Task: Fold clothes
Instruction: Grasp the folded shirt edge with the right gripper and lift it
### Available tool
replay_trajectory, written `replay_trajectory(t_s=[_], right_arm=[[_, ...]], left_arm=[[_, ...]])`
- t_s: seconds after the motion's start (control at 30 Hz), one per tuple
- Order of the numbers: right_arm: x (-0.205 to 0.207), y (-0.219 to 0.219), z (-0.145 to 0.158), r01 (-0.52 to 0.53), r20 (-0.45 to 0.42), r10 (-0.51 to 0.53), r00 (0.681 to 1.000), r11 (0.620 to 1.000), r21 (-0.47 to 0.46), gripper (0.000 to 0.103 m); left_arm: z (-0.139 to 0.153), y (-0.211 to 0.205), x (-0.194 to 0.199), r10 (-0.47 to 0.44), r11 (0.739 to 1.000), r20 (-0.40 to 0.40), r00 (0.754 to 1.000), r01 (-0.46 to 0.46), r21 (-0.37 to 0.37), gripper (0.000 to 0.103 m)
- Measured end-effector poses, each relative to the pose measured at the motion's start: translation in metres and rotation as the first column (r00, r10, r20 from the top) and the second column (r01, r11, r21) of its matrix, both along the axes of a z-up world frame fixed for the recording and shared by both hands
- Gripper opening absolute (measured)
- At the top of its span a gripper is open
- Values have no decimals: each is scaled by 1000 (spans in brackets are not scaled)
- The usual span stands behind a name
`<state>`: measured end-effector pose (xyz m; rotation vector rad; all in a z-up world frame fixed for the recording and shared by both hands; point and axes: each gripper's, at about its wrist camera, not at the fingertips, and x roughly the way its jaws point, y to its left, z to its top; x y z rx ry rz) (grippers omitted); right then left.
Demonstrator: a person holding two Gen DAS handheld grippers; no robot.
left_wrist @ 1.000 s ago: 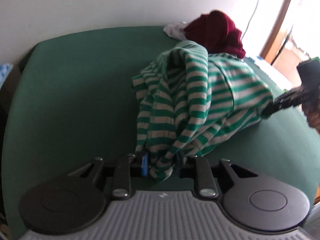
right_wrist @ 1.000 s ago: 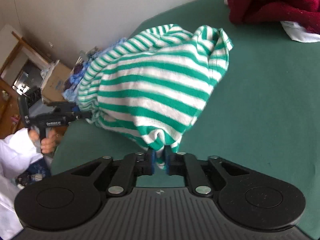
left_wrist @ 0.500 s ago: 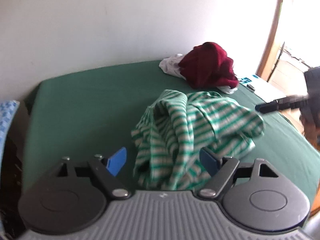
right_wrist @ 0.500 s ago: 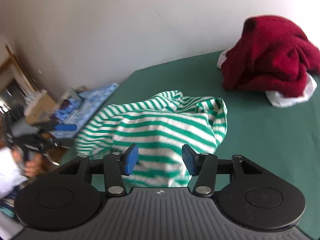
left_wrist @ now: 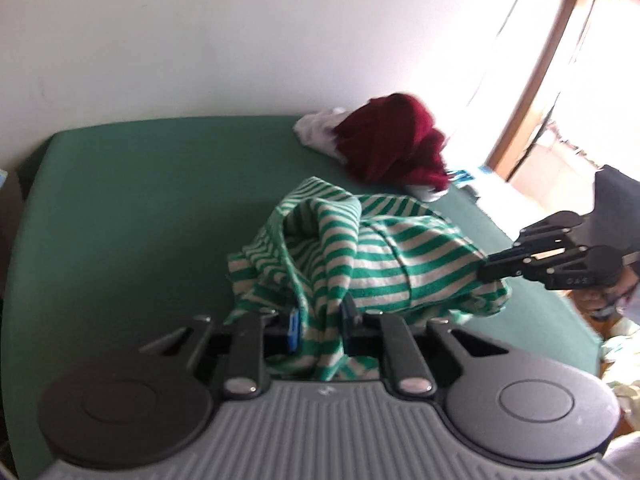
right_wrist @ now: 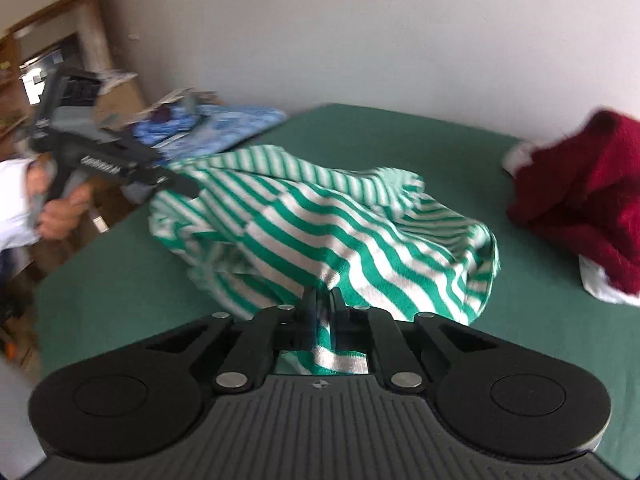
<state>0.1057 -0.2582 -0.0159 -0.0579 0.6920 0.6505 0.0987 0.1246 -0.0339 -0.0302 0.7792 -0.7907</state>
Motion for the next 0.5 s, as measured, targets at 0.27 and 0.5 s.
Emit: replay_trajectory(t_s=[0.27,0.5], right_arm=[[-2,15,-49,-48,-69,37,997,987,-153,2],[4,12,-27,35,-23,-37,999,998,-48,23]], left_arm=[[-61,-7,-14,19,993,-82,996,-9,121,16],[-23,-2,-23,-8,984,22,1000,4,177,33]])
